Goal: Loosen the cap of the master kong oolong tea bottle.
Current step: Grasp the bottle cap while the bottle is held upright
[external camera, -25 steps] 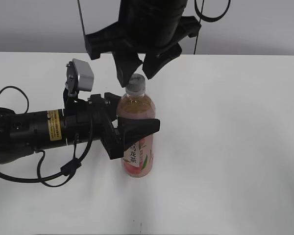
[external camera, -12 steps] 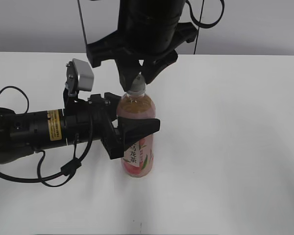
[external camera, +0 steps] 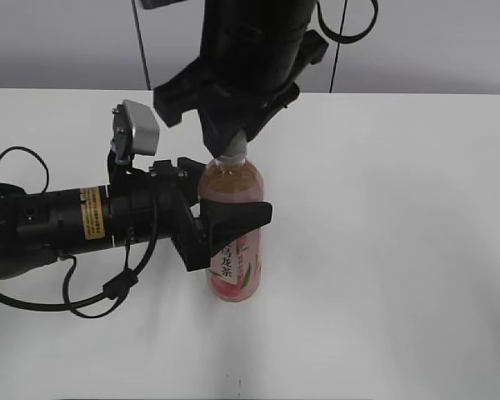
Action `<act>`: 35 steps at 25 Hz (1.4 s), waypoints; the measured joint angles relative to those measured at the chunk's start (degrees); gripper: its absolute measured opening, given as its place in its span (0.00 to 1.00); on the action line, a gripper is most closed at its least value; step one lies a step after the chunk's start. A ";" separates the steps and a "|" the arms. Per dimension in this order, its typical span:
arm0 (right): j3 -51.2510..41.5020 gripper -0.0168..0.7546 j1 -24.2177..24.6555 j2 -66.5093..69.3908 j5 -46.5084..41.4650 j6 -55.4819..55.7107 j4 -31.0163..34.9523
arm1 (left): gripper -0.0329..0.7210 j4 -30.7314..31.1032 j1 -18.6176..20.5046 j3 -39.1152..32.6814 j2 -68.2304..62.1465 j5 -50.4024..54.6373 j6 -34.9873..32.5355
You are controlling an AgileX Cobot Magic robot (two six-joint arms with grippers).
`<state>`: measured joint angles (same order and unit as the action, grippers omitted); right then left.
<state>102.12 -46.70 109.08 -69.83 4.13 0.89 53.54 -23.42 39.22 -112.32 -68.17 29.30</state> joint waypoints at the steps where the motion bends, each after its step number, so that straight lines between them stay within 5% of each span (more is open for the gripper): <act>1: 0.00 0.38 0.00 0.00 0.00 -2.67 0.04 | 0.65 0.00 0.00 0.00 0.00 0.00 0.00; 23: 0.20 0.38 0.00 0.00 -0.39 -90.25 0.44 | 0.65 1.04 0.00 0.00 0.00 0.00 -0.58; 30: 0.32 0.38 0.04 0.00 -0.47 -125.72 1.55 | 0.65 1.45 0.05 0.00 0.00 -0.05 -0.58; 35: 0.32 0.38 0.04 -0.05 -0.47 -132.20 1.55 | 0.65 1.47 0.05 0.00 0.00 -0.05 -0.58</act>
<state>102.43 -46.65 109.03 -70.30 -128.07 2.44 55.01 -23.37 39.22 -112.32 -68.23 28.72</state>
